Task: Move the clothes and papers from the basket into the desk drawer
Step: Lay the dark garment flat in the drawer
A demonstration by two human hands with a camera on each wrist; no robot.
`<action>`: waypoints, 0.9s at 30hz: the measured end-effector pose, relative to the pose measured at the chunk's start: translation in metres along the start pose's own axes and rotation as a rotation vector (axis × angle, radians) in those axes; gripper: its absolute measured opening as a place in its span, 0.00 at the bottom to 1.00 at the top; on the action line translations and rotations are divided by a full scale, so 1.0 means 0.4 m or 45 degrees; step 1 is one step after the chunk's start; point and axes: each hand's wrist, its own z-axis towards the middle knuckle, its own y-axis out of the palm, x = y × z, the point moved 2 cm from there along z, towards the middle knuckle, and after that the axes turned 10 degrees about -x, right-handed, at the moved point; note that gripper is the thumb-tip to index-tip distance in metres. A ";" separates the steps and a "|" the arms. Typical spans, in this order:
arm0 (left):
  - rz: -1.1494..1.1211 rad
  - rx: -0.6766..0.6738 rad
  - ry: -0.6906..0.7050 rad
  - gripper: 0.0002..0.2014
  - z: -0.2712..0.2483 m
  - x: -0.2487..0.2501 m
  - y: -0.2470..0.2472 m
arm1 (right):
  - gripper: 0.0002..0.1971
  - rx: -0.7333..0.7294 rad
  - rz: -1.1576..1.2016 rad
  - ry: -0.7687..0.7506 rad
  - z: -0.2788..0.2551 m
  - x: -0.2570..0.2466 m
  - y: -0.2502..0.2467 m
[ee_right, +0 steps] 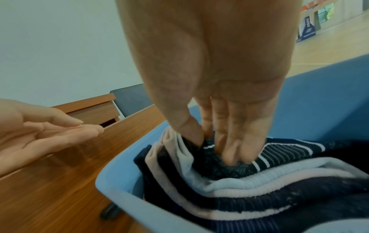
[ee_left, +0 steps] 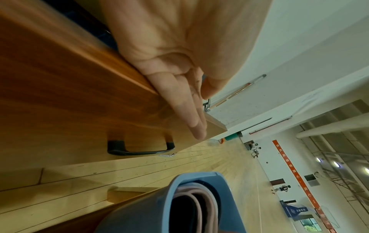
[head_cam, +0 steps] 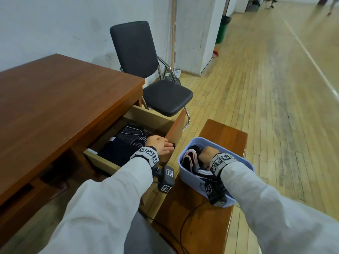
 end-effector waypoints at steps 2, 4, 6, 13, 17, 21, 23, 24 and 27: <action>-0.025 -0.001 -0.016 0.17 0.002 0.001 -0.003 | 0.09 -0.014 -0.039 0.031 -0.004 0.010 0.006; -0.037 -0.005 -0.018 0.17 0.000 0.000 -0.005 | 0.12 0.049 0.001 0.063 0.005 0.027 0.002; -0.029 0.000 -0.003 0.17 -0.002 0.000 -0.006 | 0.11 0.088 0.060 0.060 0.014 0.034 -0.002; 0.068 0.034 0.093 0.16 -0.007 -0.012 -0.008 | 0.07 0.065 0.125 0.017 0.023 0.031 0.019; 0.151 0.048 0.145 0.13 -0.007 -0.016 -0.007 | 0.10 0.137 0.238 -0.014 0.024 0.043 -0.005; 0.198 0.067 0.171 0.12 -0.004 -0.019 -0.003 | 0.14 0.248 0.347 -0.057 0.002 0.059 -0.055; 0.214 0.062 0.180 0.12 -0.003 -0.021 -0.003 | 0.14 0.196 0.365 -0.042 -0.002 0.070 -0.050; 0.212 0.054 0.187 0.12 -0.002 -0.022 -0.002 | 0.14 0.177 0.381 -0.029 -0.002 0.074 -0.043; 0.213 0.049 0.204 0.11 -0.004 -0.024 -0.004 | 0.14 0.176 0.504 -0.011 -0.005 0.077 -0.018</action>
